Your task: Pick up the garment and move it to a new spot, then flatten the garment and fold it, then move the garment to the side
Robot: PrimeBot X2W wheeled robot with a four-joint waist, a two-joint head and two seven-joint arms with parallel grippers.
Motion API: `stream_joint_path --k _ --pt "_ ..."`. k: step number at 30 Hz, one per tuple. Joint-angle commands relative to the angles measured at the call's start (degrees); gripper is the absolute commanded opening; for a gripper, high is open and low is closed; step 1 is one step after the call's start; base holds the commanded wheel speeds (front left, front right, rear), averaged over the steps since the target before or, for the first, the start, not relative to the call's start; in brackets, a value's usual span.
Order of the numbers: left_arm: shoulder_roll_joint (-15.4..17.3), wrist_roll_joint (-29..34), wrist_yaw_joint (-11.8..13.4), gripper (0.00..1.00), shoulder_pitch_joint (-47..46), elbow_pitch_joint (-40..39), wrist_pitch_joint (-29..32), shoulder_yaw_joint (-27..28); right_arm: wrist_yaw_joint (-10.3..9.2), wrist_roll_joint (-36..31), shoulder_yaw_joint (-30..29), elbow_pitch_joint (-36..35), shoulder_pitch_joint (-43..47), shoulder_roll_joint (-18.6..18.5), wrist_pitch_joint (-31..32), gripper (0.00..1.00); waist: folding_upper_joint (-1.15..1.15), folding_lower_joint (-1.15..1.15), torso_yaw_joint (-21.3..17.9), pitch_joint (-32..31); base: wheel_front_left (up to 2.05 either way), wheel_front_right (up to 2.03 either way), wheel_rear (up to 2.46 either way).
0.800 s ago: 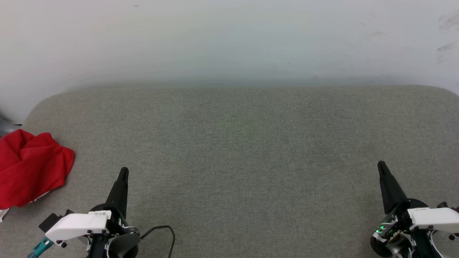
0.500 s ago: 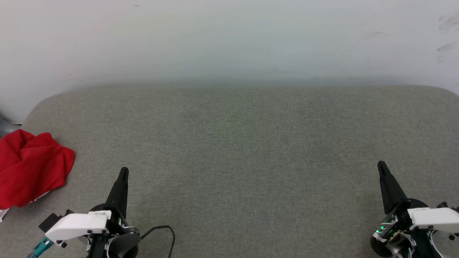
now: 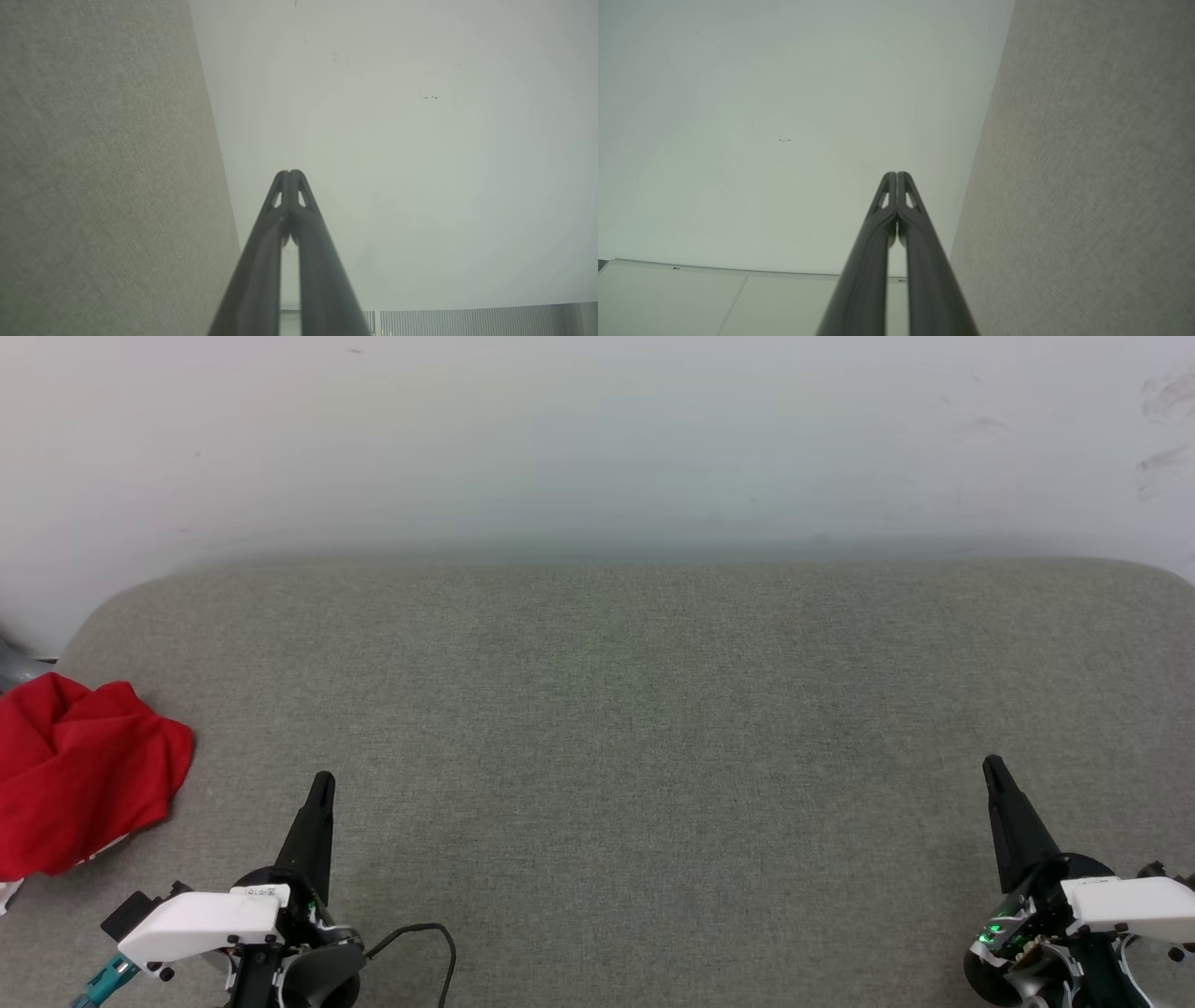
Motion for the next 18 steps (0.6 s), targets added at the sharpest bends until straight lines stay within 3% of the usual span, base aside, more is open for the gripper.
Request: stream_joint_path --k 1,3,4,18 --pt "-0.18 0.1 -0.15 0.0 0.36 -0.04 0.13 0.13 -0.02 0.21 0.08 0.07 -0.72 -0.14 0.13 0.0 0.0 0.0 0.0 0.0 0.0 0.0 0.0" --pt "-0.18 0.1 -0.15 0.0 0.36 -0.04 0.13 0.12 -0.02 0.21 0.08 0.07 -0.72 -0.14 0.13 0.0 0.0 0.0 0.0 0.0 0.0 0.0 0.0" --pt "0.0 -0.01 0.01 1.0 0.04 0.18 -0.01 -0.06 0.0 -0.01 0.0 0.16 0.1 0.01 -0.01 1.0 0.0 0.0 0.0 0.0 0.0 0.0 0.0" --pt "-0.02 0.4 0.03 1.0 0.87 -3.28 -3.45 -3.85 0.0 -1.15 3.18 -3.92 1.78 -0.04 -3.4 1.0 0.0 0.0 0.01 -0.02 0.0 0.0 0.0"
